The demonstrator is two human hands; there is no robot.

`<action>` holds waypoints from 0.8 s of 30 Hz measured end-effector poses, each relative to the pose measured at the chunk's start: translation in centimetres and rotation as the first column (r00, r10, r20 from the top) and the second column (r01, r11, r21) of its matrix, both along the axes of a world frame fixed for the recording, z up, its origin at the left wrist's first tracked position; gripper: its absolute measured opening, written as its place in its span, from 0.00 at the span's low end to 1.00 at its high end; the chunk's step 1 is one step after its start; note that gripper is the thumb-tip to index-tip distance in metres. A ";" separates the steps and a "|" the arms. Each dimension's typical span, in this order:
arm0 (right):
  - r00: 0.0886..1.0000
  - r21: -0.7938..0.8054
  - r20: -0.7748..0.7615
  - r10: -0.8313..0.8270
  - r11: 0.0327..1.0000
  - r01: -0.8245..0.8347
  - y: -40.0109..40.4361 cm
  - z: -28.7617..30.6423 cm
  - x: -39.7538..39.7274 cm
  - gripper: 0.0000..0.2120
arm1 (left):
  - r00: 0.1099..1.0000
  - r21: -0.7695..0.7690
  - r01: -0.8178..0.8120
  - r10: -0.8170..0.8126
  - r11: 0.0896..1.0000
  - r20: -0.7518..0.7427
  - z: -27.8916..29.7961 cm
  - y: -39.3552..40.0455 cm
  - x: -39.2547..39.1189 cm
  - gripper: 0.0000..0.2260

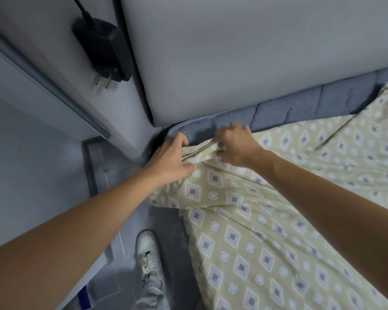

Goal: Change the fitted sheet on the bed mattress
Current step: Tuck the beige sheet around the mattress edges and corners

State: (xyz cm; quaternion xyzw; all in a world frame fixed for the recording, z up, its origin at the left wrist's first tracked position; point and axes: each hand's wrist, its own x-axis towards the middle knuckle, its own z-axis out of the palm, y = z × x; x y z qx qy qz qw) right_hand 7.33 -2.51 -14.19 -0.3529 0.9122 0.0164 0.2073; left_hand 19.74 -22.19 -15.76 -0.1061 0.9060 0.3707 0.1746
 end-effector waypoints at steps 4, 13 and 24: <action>0.988 -0.163 0.156 0.000 0.986 0.026 -0.7 0.1 1.1 0.13 | 0.996 0.111 -0.022 0.012 0.994 0.091 -0.5 -0.3 -1.6 0.13; 0.972 0.192 0.134 -0.191 0.968 0.163 2.5 -0.2 -2.9 0.06 | 0.998 -0.493 0.022 -0.045 0.870 -0.035 0.2 -1.4 -0.3 0.12; 0.958 -0.457 0.022 -0.287 0.849 0.266 -1.6 -2.1 -1.9 0.05 | 0.957 -0.344 -0.263 0.197 0.901 -0.214 -0.3 -1.7 -2.3 0.06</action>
